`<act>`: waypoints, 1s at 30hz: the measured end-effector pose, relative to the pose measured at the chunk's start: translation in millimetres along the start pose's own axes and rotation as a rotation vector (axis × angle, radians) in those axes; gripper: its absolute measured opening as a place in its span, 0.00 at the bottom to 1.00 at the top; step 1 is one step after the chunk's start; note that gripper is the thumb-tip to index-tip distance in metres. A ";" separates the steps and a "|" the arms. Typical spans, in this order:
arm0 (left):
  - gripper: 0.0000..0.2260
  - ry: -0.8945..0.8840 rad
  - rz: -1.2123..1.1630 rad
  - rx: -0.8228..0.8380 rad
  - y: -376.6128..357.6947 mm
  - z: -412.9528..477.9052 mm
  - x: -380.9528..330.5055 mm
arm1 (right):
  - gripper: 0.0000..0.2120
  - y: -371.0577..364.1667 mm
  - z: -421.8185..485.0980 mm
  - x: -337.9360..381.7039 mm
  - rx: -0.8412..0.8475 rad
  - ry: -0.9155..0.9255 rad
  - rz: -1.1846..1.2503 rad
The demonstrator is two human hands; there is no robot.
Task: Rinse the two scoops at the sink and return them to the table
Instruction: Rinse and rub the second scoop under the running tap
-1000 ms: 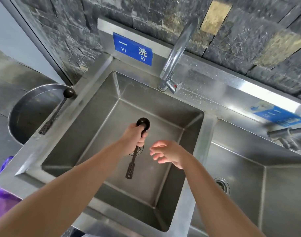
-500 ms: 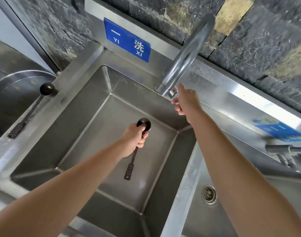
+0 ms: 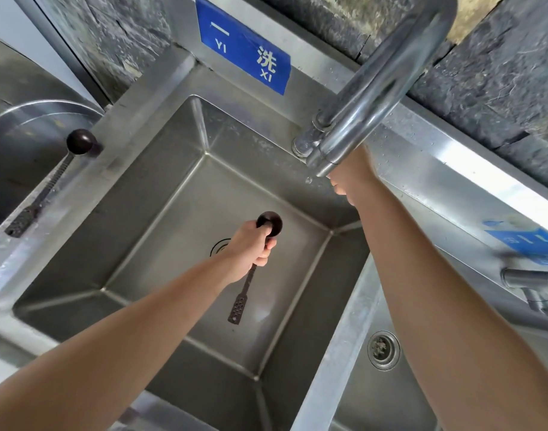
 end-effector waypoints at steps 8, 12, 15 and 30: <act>0.07 0.030 0.006 -0.033 5.2 -3.2 4.7 | 0.09 1.5 1.1 -1.4 0.011 0.000 -0.034; 0.07 0.045 0.016 -0.058 9.3 -3.1 7.8 | 0.09 1.3 4.5 -3.4 0.018 -0.002 0.009; 0.07 0.053 0.012 -0.064 11.8 -3.2 9.4 | 0.11 1.0 6.8 -4.9 0.015 -0.006 0.005; 0.06 0.072 0.020 -0.058 17.4 -7.4 9.9 | 0.16 0.8 13.3 -17.7 0.003 0.006 -0.063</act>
Point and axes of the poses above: each hand's wrist, its own z-axis towards the middle knuckle, its own y-axis out of the back of the hand, x = y × z, the point moved 1 cm from there along z, towards the middle knuckle, and after that the axes turned 2 degrees about z, right-handed, at the moved point
